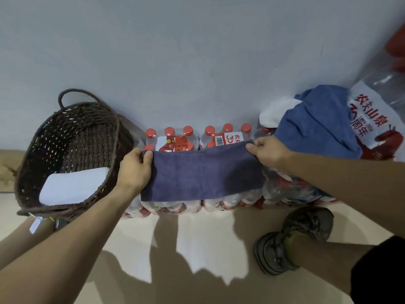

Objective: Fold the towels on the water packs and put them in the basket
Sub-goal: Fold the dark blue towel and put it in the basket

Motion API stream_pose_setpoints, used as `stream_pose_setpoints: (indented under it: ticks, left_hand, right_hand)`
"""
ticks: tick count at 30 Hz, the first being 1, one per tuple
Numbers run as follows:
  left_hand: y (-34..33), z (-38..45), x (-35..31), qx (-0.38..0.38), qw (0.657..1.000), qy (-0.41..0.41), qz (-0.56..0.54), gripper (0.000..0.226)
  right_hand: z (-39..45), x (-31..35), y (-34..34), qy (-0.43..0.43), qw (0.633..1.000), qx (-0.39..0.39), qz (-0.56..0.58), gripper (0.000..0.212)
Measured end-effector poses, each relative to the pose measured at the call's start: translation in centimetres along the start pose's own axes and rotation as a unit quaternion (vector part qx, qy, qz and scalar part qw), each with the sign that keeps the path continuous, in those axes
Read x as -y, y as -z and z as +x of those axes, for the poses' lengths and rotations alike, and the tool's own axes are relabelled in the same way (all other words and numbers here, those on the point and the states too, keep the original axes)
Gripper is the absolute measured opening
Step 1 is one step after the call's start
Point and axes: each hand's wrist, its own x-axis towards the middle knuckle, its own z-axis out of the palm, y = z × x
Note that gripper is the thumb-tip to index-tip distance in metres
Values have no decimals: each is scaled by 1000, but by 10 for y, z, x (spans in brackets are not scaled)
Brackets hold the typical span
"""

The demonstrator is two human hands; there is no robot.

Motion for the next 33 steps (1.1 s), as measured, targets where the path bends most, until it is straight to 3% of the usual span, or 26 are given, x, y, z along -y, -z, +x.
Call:
stream_pose_setpoints:
  ticks: [7, 10, 16, 20, 26, 30, 33]
  left_hand:
    - [-17, 16, 0, -50, 997, 62, 16, 27]
    - [-18, 20, 1, -62, 995, 78, 15, 28]
    - [-21, 21, -4, -64, 992, 103, 46, 30]
    - [-14, 12, -14, -27, 990, 130, 39, 36]
    - [-7, -47, -9, 12, 975, 114, 189, 48]
    - [-10, -65, -2, 26, 975, 178, 130, 50]
    - [-2, -63, 4, 38, 969, 244, -17, 42]
  right_hand:
    - [28, -10, -33, -14, 994, -90, 59, 34]
    - [31, -13, -41, -18, 989, -132, 60, 25]
    - [34, -10, -50, -26, 986, -166, -20, 36]
    - [32, -6, -50, -36, 986, -156, -46, 45]
    - [11, -16, -34, -25, 972, -182, -145, 53]
    - [-11, -26, -45, -15, 967, -148, -206, 49]
    - [-21, -20, -48, -15, 959, -93, -266, 42]
